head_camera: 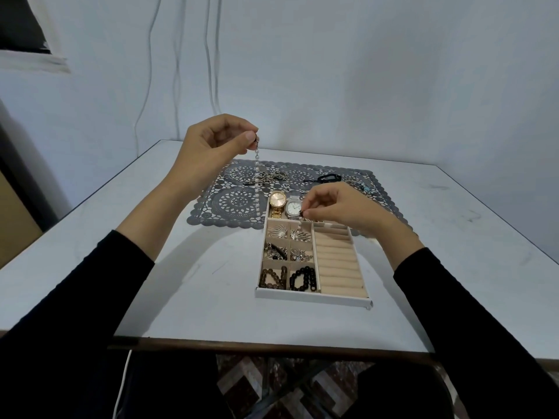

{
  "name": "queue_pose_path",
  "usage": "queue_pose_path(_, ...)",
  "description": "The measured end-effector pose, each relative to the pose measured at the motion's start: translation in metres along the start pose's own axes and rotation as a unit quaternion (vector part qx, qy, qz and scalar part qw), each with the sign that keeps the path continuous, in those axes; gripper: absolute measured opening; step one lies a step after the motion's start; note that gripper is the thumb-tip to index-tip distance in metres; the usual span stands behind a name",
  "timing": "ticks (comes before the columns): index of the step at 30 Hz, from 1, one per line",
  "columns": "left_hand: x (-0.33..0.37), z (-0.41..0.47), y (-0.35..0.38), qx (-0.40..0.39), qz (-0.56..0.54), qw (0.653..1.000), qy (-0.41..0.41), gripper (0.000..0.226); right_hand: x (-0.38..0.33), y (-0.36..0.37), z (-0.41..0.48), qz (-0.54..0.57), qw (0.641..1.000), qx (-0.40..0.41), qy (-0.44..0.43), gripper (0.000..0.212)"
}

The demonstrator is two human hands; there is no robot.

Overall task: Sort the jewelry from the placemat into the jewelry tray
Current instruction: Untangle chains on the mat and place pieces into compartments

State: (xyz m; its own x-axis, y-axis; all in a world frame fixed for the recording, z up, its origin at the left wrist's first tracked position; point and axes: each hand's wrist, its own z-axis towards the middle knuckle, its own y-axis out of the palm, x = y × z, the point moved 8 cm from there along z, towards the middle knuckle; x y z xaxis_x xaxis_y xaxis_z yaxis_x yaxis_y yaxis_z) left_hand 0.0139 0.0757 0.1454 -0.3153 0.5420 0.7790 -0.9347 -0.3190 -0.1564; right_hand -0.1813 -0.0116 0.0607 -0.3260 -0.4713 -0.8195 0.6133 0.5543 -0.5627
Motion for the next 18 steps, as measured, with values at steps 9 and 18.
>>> queue_pose_path(9, 0.002, -0.001, -0.006, 0.001, 0.002, 1.000, 0.002, 0.011, -0.001, 0.003, -0.005, -0.039, 0.999, -0.023, 0.007, 0.008)
queue_pose_path(18, -0.002, -0.002, -0.002, -0.002, 0.002, 1.000, -0.003, 0.010, 0.000, 0.011, 0.001, -0.098, 0.994, -0.042, 0.022, 0.007)
